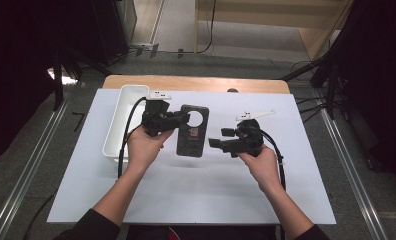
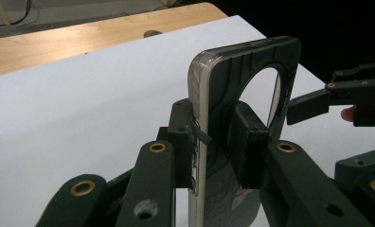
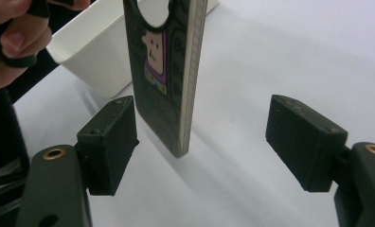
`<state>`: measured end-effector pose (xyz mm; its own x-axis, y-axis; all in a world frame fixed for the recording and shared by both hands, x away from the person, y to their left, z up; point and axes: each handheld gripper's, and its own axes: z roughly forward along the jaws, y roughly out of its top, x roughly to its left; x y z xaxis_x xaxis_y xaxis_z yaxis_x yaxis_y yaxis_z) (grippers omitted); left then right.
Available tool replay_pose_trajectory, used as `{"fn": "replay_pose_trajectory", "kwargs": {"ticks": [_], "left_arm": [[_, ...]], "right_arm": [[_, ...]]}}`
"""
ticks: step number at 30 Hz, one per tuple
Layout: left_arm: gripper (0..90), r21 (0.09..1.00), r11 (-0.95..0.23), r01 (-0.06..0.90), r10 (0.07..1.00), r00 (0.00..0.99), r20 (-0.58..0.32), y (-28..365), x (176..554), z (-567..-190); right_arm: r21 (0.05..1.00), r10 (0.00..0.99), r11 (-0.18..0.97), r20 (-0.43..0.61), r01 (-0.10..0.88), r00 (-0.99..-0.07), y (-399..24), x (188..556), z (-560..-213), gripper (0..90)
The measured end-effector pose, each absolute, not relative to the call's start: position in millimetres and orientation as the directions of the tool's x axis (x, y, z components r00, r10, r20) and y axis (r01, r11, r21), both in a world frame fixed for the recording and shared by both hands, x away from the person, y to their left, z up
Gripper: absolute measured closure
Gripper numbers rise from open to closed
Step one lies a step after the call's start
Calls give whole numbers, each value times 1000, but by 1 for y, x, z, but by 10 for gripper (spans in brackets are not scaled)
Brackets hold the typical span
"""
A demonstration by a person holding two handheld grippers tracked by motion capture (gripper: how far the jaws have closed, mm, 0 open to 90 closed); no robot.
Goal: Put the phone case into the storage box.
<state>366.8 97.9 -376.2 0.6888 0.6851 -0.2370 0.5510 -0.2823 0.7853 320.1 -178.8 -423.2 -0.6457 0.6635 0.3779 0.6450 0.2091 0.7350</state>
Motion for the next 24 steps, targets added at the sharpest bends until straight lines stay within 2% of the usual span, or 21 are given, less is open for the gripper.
{"fn": "replay_pose_trajectory", "kwargs": {"ticks": [8, 24], "left_arm": [[729, 790, -273, 549, 684, 688, -242, 102, 367, -372], [729, 792, -270, 548, 674, 695, -251, 104, 366, -369]], "right_arm": [[741, 658, 232, 358, 631, -663, -189, 315, -426, 119], [718, 646, 286, 345, 635, -681, -194, 294, -439, 106]]}}
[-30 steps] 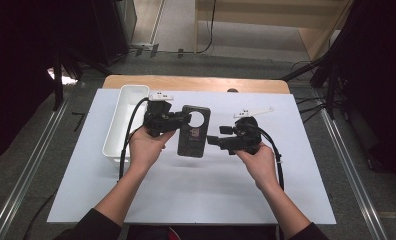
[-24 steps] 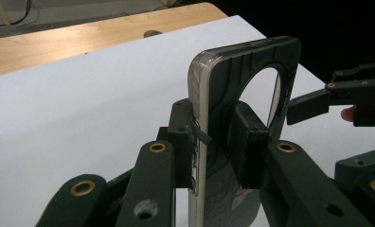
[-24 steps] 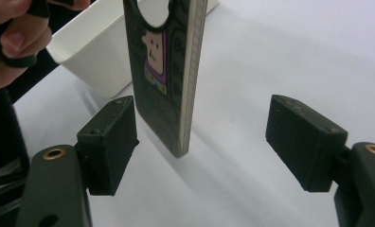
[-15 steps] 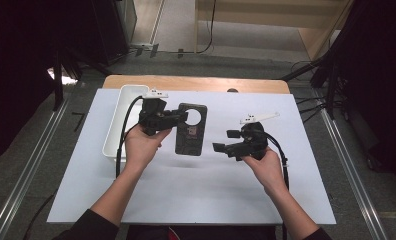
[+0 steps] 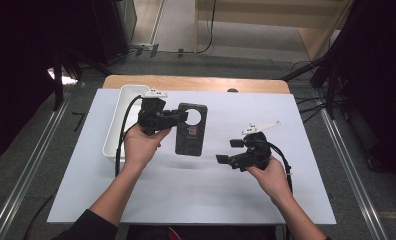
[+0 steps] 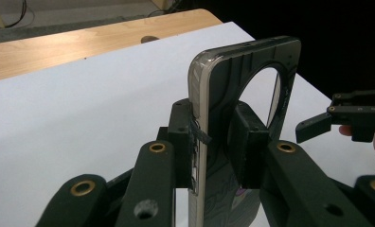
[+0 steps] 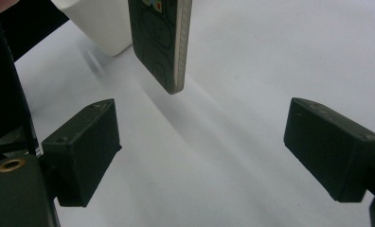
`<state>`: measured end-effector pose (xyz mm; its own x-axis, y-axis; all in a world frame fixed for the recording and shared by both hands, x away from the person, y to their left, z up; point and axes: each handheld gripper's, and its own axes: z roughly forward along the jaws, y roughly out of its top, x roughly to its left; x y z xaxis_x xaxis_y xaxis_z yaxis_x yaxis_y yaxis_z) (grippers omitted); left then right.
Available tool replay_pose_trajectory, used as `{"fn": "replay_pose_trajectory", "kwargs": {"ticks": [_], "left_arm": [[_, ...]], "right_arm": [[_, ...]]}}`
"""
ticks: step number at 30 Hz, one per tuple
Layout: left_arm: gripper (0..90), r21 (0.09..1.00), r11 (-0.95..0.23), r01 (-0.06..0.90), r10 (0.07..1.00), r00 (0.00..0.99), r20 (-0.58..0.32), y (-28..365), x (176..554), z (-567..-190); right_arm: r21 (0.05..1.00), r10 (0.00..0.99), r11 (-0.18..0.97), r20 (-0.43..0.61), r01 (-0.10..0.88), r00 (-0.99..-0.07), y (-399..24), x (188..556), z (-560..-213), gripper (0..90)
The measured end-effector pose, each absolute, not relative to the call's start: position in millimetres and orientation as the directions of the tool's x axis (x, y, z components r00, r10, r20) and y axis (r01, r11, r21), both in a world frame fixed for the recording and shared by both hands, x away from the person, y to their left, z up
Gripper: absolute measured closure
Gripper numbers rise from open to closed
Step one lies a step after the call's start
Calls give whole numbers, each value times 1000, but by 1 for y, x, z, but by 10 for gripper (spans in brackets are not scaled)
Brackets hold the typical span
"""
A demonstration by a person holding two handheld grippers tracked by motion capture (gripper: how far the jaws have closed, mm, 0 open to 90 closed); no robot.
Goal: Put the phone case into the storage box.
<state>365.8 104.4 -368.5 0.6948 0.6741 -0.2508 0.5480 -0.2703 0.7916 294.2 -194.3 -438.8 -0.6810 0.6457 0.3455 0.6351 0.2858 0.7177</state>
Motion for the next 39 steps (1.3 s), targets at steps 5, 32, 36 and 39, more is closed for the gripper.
{"fn": "replay_pose_trajectory", "kwargs": {"ticks": [5, 32, 36, 39], "left_arm": [[729, 794, -264, 547, 674, 693, -254, 106, 366, -367], [728, 784, -274, 557, 656, 705, -271, 112, 370, -361], [728, 785, -270, 557, 656, 704, -274, 116, 371, -358], [728, 780, -269, 565, 654, 702, -282, 118, 373, -356]], "right_arm": [[715, 642, 297, 341, 633, -687, -197, 286, -443, 107], [706, 689, 247, 354, 664, -633, -241, 251, -465, 109], [706, 697, 234, 357, 668, -622, -245, 246, -467, 109], [703, 701, 238, 353, 670, -619, -247, 243, -470, 109]]}}
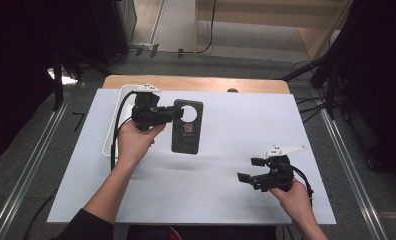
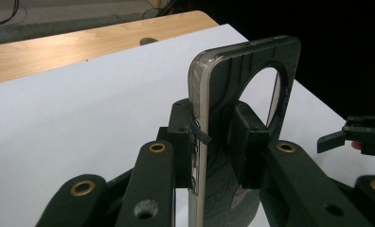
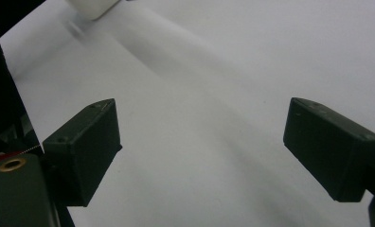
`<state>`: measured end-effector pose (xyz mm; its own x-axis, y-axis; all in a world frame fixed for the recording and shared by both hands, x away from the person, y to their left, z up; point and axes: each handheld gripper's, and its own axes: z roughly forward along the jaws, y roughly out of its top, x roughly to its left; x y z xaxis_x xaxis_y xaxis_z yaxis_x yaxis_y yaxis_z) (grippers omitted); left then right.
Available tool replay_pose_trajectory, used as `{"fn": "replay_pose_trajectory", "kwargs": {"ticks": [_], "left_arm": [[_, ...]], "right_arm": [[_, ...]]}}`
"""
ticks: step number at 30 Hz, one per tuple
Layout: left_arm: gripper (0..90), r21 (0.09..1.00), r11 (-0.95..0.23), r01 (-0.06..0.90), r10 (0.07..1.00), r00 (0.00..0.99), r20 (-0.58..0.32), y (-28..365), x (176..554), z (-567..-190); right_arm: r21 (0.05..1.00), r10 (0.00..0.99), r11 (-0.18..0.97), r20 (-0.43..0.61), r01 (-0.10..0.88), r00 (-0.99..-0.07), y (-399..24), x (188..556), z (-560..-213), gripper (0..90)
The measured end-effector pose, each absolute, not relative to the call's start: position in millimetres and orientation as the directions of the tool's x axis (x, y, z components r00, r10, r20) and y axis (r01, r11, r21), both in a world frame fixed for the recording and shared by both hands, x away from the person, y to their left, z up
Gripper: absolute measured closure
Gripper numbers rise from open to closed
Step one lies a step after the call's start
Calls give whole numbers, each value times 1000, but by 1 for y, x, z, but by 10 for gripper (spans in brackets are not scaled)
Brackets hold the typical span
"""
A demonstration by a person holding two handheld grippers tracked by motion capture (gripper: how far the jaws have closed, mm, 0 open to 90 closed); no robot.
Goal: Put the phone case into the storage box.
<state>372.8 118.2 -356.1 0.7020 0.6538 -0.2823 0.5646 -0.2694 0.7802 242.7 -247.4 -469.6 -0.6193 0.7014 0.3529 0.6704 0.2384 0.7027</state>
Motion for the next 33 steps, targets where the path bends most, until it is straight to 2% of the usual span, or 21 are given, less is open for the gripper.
{"fn": "replay_pose_trajectory", "kwargs": {"ticks": [17, 33], "left_arm": [[726, 795, -250, 552, 642, 709, -291, 137, 375, -330], [727, 810, -227, 541, 668, 692, -274, 167, 380, -313]], "right_arm": [[717, 717, 232, 330, 657, -614, -253, 231, -473, 110], [708, 714, 243, 332, 663, -616, -251, 231, -474, 109]]}}
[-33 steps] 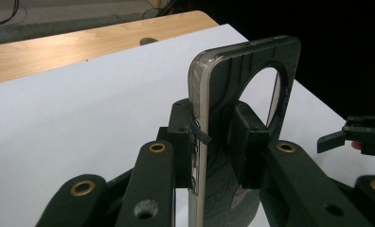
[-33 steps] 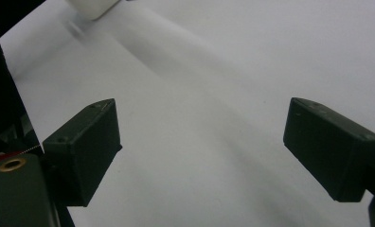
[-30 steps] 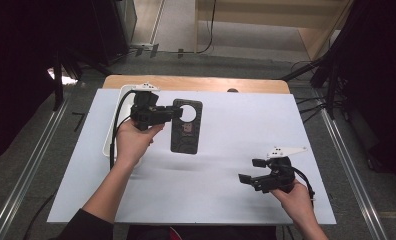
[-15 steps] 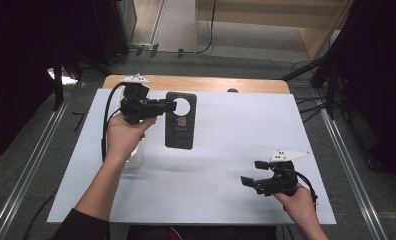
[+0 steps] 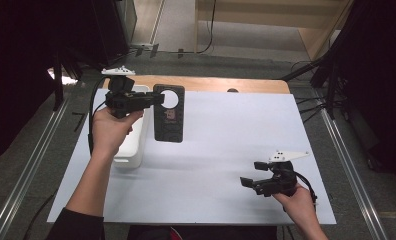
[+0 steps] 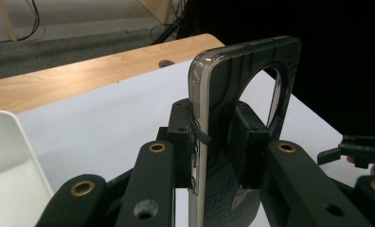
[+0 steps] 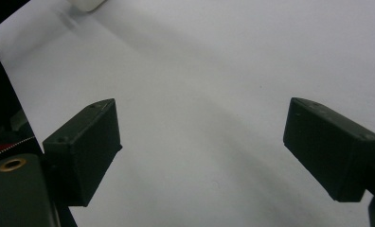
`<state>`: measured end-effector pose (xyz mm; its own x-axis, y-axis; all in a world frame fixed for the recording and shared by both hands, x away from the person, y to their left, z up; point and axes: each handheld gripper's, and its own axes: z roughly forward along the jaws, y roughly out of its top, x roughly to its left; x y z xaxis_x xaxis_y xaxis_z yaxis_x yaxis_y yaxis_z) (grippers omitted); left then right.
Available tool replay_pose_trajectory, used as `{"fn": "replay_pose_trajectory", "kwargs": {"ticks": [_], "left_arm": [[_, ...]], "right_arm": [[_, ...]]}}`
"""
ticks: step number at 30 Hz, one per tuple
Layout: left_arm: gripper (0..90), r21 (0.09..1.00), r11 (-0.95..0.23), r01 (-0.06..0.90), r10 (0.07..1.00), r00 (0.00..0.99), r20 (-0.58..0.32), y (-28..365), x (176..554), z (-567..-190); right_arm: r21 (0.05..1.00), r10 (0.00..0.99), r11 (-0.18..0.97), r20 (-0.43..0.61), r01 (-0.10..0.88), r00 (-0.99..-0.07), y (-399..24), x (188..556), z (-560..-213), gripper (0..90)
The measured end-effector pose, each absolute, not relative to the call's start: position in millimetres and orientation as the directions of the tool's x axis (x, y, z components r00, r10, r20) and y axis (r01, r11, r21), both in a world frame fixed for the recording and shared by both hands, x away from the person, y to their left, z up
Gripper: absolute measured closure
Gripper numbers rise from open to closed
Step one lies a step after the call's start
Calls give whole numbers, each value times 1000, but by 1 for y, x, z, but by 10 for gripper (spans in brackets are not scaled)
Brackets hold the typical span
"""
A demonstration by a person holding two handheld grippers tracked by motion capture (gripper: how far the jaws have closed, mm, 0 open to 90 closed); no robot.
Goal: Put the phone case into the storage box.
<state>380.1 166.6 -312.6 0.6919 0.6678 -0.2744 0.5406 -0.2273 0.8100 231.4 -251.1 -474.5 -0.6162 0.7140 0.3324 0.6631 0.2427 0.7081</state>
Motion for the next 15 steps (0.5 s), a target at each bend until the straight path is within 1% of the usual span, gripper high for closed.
{"fn": "replay_pose_trajectory", "kwargs": {"ticks": [9, 15], "left_arm": [[727, 807, -208, 552, 688, 670, -281, 181, 384, -311], [727, 804, -200, 561, 713, 646, -274, 187, 394, -311]], "right_arm": [[707, 708, 247, 336, 663, -621, -249, 232, -475, 109], [707, 708, 253, 330, 660, -624, -249, 234, -475, 110]]}}
